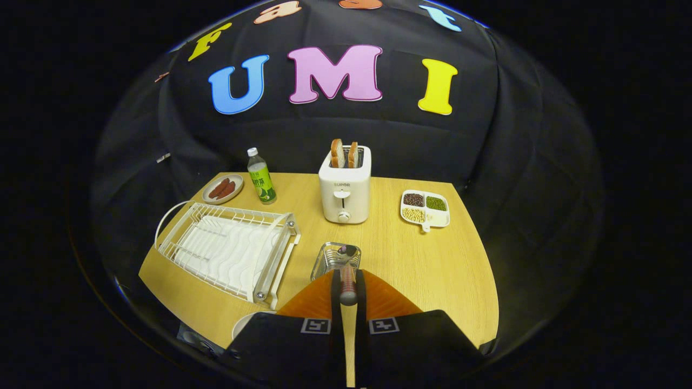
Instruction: Take the plate from the dish rack, then take the spoon from the basket and place it into the plate.
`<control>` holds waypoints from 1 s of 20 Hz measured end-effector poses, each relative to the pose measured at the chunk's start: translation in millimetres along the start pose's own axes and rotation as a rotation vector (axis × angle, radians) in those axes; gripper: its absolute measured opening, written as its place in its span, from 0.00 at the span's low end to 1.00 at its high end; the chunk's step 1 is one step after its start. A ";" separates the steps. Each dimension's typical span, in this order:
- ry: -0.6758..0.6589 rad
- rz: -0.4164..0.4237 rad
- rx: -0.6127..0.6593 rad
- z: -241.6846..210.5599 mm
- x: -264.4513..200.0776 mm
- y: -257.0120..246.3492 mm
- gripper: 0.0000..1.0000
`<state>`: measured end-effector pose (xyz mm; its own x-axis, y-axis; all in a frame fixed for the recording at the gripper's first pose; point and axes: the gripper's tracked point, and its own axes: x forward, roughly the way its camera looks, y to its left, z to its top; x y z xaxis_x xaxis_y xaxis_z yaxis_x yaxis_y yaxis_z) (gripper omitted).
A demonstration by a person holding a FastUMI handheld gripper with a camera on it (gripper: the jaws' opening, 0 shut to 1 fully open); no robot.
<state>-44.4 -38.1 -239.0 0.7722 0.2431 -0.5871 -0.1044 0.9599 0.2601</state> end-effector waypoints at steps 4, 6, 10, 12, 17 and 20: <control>-0.015 0.073 -0.002 -2.0 -42.6 30.9 0.11; 0.014 0.113 -0.023 -19.6 -61.1 45.6 0.10; 0.138 0.174 -0.119 -76.4 -78.9 68.0 0.11; 0.188 0.197 -0.144 -105.3 -82.1 80.6 0.11; 0.278 0.182 -0.120 -163.6 -60.3 88.6 0.11; 0.275 0.197 -0.085 -175.5 -45.7 96.3 0.11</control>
<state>-199.7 67.7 -321.7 0.5355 0.4420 -0.7196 -0.2950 0.8963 0.3311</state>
